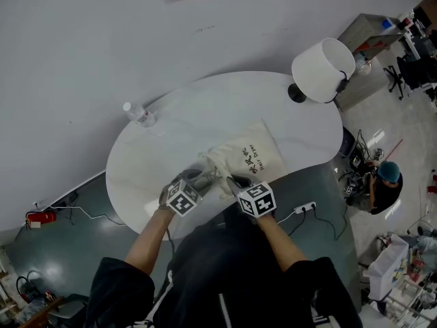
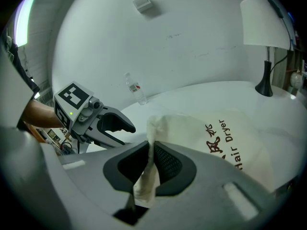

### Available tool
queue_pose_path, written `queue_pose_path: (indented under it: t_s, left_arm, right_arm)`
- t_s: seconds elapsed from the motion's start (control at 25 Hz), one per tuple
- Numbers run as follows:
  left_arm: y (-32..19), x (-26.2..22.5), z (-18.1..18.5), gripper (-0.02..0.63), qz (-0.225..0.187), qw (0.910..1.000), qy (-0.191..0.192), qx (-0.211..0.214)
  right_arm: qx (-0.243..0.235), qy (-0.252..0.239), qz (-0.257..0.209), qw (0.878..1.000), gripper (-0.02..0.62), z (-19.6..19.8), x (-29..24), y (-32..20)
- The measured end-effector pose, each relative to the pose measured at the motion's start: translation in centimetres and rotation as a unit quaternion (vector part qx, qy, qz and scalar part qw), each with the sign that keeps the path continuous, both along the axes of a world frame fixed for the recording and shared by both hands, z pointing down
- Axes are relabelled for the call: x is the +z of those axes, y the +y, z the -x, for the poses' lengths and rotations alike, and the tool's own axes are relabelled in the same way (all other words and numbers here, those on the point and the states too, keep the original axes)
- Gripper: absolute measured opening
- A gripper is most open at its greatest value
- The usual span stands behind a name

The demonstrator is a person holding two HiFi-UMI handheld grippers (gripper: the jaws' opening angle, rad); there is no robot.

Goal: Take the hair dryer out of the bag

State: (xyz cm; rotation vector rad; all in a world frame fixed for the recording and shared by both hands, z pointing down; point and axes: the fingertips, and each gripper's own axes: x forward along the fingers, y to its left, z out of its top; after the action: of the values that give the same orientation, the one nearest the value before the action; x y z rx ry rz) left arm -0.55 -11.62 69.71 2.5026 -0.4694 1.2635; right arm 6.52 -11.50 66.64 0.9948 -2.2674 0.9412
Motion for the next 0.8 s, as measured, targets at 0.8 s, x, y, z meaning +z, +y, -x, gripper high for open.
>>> queue_pose_path:
  t_s: [0.8]
  left_arm:
    - [-0.6,4.0,-4.3,0.21,0.034,0.9961,-0.076,0.03]
  right_arm:
    - [-0.017,-0.016,0.013,1.0,0.032,-0.4,-0.1,0.1]
